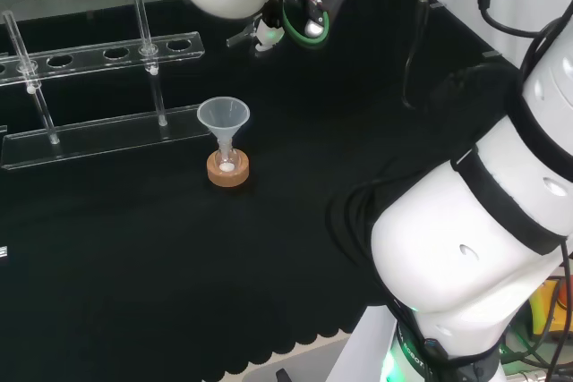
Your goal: Put the weighing funnel back on the table.
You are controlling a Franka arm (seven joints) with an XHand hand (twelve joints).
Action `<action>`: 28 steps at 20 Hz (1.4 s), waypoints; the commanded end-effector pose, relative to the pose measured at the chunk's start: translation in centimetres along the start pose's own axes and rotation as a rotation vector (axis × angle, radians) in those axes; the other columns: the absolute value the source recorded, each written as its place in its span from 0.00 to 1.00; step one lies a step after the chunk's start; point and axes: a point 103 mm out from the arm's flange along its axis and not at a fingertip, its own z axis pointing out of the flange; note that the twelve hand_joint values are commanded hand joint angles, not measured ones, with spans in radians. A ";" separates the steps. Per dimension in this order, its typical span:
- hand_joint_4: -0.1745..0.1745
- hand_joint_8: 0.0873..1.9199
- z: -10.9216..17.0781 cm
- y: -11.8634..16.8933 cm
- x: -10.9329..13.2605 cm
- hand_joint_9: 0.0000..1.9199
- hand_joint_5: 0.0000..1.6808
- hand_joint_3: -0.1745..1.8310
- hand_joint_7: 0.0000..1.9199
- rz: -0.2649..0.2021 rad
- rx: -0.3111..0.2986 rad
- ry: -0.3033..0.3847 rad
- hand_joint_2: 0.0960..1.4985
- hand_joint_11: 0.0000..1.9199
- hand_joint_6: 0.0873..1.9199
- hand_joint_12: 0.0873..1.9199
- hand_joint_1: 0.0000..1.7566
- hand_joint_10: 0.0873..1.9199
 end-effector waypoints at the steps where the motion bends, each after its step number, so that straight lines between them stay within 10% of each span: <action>1: 1.00 0.00 1.2 -0.8 -1.3 0.70 0.78 0.38 0.88 0.057 -0.005 0.118 0.42 0.00 0.26 0.80 0.63 0.00; 15: 1.00 0.00 3.0 -0.4 -1.9 0.70 0.78 0.38 0.88 0.295 -0.022 0.140 0.42 0.00 0.26 0.80 0.63 0.00; 28: 1.00 0.00 7.0 0.1 -1.2 0.70 0.78 0.38 0.88 0.462 -0.018 0.339 0.42 0.00 0.26 0.80 0.63 0.00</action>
